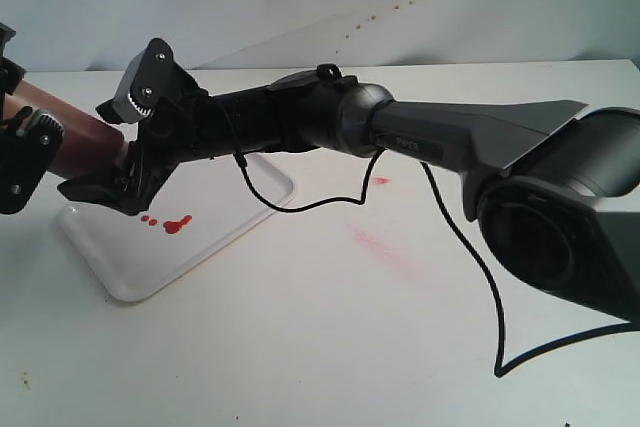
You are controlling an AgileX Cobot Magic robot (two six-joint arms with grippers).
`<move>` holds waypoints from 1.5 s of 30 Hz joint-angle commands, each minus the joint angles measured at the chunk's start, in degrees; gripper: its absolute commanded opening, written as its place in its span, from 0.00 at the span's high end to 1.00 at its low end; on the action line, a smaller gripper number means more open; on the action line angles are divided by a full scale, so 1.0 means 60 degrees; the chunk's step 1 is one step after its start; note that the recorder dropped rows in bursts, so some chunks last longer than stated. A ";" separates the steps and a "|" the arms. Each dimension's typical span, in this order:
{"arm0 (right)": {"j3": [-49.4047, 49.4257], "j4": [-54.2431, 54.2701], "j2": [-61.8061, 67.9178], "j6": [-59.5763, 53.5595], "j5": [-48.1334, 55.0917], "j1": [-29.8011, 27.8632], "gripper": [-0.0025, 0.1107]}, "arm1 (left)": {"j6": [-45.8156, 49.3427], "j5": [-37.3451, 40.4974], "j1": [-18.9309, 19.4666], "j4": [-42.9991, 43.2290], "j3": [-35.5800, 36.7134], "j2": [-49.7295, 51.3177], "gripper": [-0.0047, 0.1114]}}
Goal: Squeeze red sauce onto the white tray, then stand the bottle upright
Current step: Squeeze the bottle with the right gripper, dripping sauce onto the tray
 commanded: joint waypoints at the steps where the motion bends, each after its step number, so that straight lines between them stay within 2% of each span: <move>1: 0.0010 0.0257 -0.0032 -0.0410 -0.0053 0.0071 0.05 | -0.0239 -0.0196 -0.0040 0.0034 -0.0125 -0.0156 0.96; 8: 0.0010 0.0532 -0.0026 -0.0514 -0.0522 0.0311 0.05 | -0.0239 -0.0219 -0.0040 0.0034 -0.0125 -0.0156 0.96; 13: 0.0010 0.0502 -0.0026 -0.1231 -0.2069 0.0877 0.15 | -0.0239 -0.0219 -0.0040 0.0034 -0.0125 -0.0156 0.96; 15: 0.0010 0.0532 -0.0026 -0.1231 -0.2232 0.0909 0.27 | -0.0239 -0.0219 -0.0040 0.0034 -0.0125 -0.0156 0.96; 16: 0.0010 0.0532 -0.0026 -0.1214 -0.2417 0.0909 0.46 | -0.0239 -0.0219 -0.0040 0.0034 -0.0125 -0.0156 0.96; 17: 0.0010 0.0532 -0.0026 -0.1214 -0.2478 0.0909 0.57 | -0.0239 -0.0219 -0.0040 0.0034 -0.0125 -0.0156 0.96; 18: 0.0010 0.0532 -0.0026 -0.1190 -0.2496 0.0892 0.87 | -0.0239 -0.0219 -0.0040 0.0034 -0.0125 -0.0156 0.96; 19: 0.0010 0.0532 -0.0026 -0.1190 -0.2496 0.0892 0.98 | -0.0239 -0.0219 -0.0040 0.0034 -0.0125 -0.0156 0.96; 24: 0.0010 0.0576 -0.0026 -0.1123 -0.2751 0.0892 0.95 | -0.0239 -0.0219 -0.0040 0.0034 -0.0125 -0.0156 0.96; 26: 0.0010 0.0606 -0.0026 -0.0911 -0.3049 0.0892 0.86 | -0.0239 -0.0219 -0.0040 0.0034 -0.0125 -0.0156 0.96; 28: 0.0010 0.0606 -0.0045 -0.0762 -0.3050 0.0892 0.64 | -0.0239 -0.0219 -0.0040 0.0034 -0.0125 -0.0156 0.96; 29: 0.0010 0.0606 -0.0068 -0.0665 -0.3050 0.0892 0.40 | -0.0239 -0.0219 -0.0040 0.0034 -0.0125 -0.0156 0.96; 30: 0.0010 0.0606 -0.0068 -0.0665 -0.3050 0.0892 0.26 | -0.0239 -0.0219 -0.0040 0.0034 -0.0125 -0.0156 0.96; 31: 0.0027 0.0569 -0.0130 -0.0622 -0.3050 0.0892 0.06 | -0.0239 -0.0219 -0.0040 0.0034 -0.0125 -0.0156 0.96; 37: 0.0027 -0.0974 -0.0374 0.0846 -0.2917 0.0909 0.05 | -0.0239 -0.0219 -0.0040 0.0034 -0.0125 -0.0156 0.96; 45: 0.0027 -0.5408 -0.0870 0.4717 -0.2764 0.0892 0.05 | -0.0266 -0.0216 -0.0040 0.0034 -0.0125 -0.0156 0.96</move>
